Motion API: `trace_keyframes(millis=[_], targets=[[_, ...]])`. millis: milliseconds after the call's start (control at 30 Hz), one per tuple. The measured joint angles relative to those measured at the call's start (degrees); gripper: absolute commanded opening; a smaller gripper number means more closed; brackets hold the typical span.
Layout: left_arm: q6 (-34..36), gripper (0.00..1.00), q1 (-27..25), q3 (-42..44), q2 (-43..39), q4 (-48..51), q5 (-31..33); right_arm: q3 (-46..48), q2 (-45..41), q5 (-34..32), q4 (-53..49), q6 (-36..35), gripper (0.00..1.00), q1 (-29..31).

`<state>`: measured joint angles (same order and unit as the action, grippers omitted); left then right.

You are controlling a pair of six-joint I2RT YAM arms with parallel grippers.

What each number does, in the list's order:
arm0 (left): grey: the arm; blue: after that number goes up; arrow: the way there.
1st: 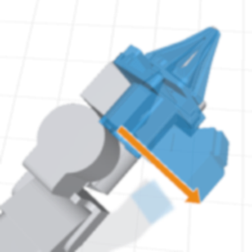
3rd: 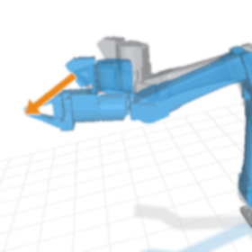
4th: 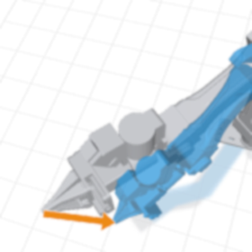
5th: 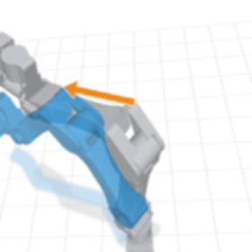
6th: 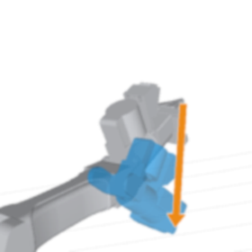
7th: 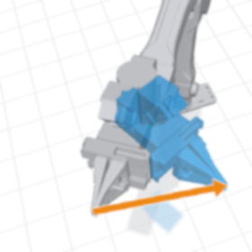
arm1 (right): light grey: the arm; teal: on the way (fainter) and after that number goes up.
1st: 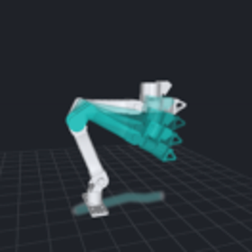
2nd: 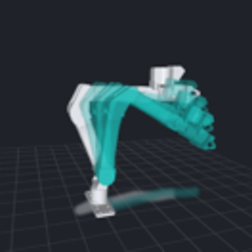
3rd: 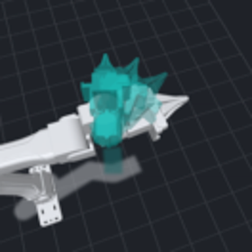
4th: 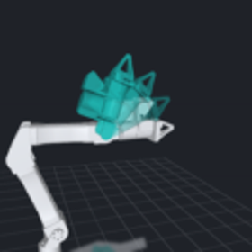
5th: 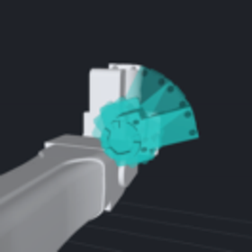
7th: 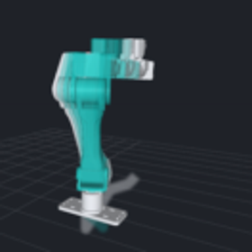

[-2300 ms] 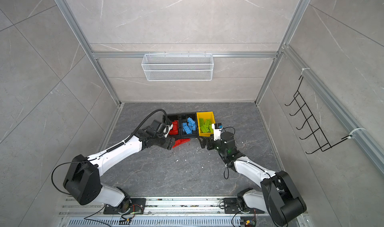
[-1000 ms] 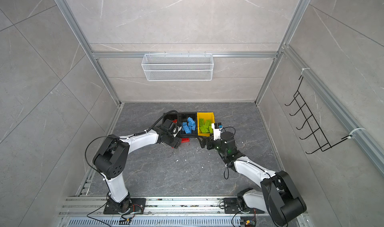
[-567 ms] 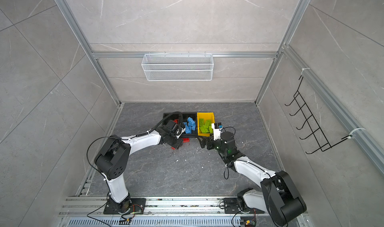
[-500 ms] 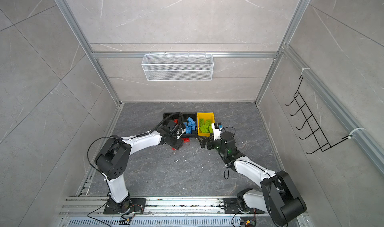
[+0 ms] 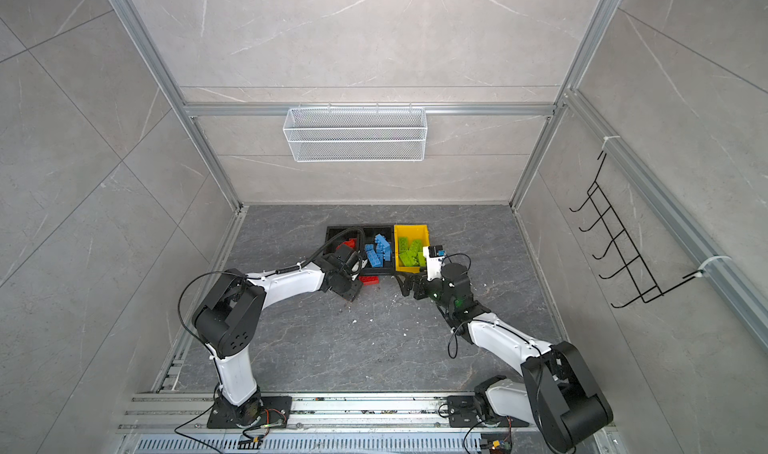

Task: Sort the legos into containers by color
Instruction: 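Grasp the long red brick with the left gripper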

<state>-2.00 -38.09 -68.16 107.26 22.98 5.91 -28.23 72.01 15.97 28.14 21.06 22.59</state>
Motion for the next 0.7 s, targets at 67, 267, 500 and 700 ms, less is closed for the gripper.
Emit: trace_keyframes(millis=[67, 267, 500, 700], targets=[[-0.31, 0.48, 0.00, 0.42, 0.00, 0.28, 0.28, 0.00, 0.00, 0.17, 0.00, 0.00, 1.00, -0.02], [-0.76, 0.37, 0.00, 0.83, 0.00, 0.57, 1.44, 0.00, 0.00, 0.20, 0.00, 0.00, 1.00, 0.00], [-1.55, 0.19, -0.02, 1.36, -0.33, 0.57, 1.36, 0.00, 0.00, 0.20, 0.00, 0.00, 1.00, 0.00], [-2.69, 0.13, 0.00, 3.48, -4.35, 1.57, 1.14, 0.00, 0.00, 0.20, 0.00, 0.00, 1.00, 0.00]])
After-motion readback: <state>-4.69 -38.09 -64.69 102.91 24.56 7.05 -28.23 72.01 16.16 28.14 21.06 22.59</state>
